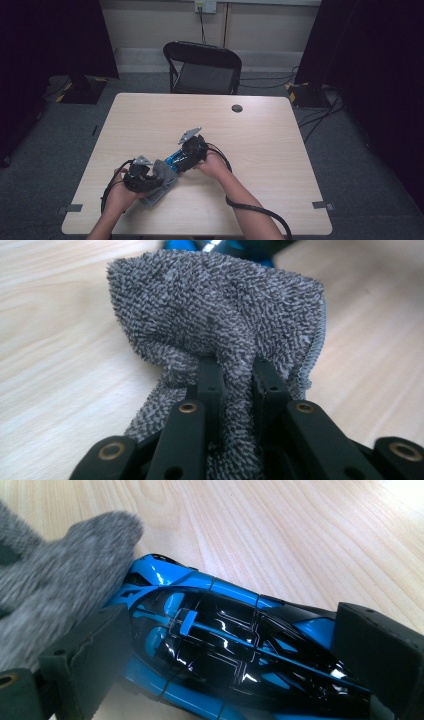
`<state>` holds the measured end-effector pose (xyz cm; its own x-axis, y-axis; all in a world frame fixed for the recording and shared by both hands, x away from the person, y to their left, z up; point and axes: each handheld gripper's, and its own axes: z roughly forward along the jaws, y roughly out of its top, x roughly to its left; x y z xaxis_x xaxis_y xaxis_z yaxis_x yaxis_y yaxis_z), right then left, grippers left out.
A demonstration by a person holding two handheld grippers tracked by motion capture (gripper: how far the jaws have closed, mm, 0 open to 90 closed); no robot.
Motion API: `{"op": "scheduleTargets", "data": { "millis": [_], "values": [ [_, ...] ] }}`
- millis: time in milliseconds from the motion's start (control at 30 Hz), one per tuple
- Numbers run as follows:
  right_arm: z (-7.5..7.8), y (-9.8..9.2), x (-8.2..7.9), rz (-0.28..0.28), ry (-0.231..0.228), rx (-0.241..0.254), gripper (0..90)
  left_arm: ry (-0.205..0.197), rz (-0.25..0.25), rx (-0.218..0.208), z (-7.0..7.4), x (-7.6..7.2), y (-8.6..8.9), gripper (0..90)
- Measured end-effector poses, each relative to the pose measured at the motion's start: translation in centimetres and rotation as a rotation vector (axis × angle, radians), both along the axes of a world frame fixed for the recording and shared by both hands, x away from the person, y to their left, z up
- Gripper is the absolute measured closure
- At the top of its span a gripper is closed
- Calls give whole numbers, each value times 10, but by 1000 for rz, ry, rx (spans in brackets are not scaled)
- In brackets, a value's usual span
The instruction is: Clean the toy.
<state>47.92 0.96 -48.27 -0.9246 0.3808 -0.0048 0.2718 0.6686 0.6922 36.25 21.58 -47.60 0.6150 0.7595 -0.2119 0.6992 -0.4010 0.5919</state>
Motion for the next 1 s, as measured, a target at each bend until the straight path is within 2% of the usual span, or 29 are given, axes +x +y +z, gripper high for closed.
{"op": "scheduleTargets", "data": {
  "millis": [200, 400, 500, 600, 667, 733, 1000],
  "values": [
    [0, 0, 0, 0, 0, 0, 30, -17, -61, -16, 0, -3, -14, 774],
    [1, 0, 0, 0, 4, -5, 30, 5, -106, -45, -1, -5, -22, 773],
    [0, 0, 0, 1, 1, -2, 29, 12, -124, -45, -1, -7, -28, 772],
    [0, 0, 0, 0, 1, -2, 30, 14, -121, -58, 2, -7, -30, 771],
    [0, 0, 0, 2, 2, -4, 30, -14, -123, -54, 5, -7, -30, 770],
    [1, 0, 0, 3, 4, -6, 30, -9, -119, -65, 9, -8, -29, 767],
    [1, 1, 1, 3, 5, -10, 31, -101, -50, -64, 23, -8, -8, 743]
  ]
}}
